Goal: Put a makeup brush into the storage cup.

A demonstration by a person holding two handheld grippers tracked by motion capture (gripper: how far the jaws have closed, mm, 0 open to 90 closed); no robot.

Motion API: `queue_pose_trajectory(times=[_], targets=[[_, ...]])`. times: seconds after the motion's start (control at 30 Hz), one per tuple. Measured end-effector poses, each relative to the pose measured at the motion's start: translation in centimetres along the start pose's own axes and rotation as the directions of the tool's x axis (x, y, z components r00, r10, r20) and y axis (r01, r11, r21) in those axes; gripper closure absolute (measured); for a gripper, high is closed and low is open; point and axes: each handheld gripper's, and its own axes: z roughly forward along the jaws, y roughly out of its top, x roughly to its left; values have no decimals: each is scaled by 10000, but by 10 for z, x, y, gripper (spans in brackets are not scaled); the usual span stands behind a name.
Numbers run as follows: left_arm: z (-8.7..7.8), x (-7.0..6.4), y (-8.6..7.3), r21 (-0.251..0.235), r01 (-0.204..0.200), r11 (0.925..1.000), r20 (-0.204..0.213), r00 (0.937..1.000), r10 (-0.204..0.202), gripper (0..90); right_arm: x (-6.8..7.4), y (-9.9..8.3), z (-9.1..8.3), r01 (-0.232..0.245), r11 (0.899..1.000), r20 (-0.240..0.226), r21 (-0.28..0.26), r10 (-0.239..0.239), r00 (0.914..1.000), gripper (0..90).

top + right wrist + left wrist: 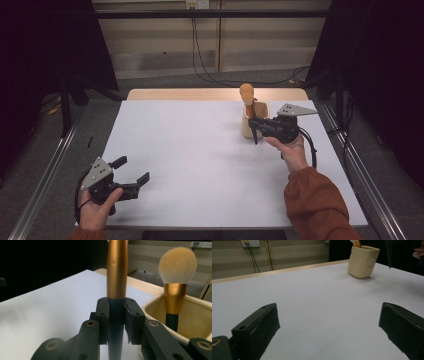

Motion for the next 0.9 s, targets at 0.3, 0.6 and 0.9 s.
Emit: queue_pose_trajectory(times=[0.3,0.6,0.9], targets=[[0,0,0,-4,-8,10000,2,10000,8,29,0,10,-2,48,9998,69,-189,-47,10000,754],[0,0,0,-15,-46,10000,6,10000,46,29,-3,30,-5,153,9986,244,-512,-140,9996,754],[0,0,0,-7,-47,10000,1,10000,47,28,-8,41,-4,244,9980,512,-577,-215,9985,754]])
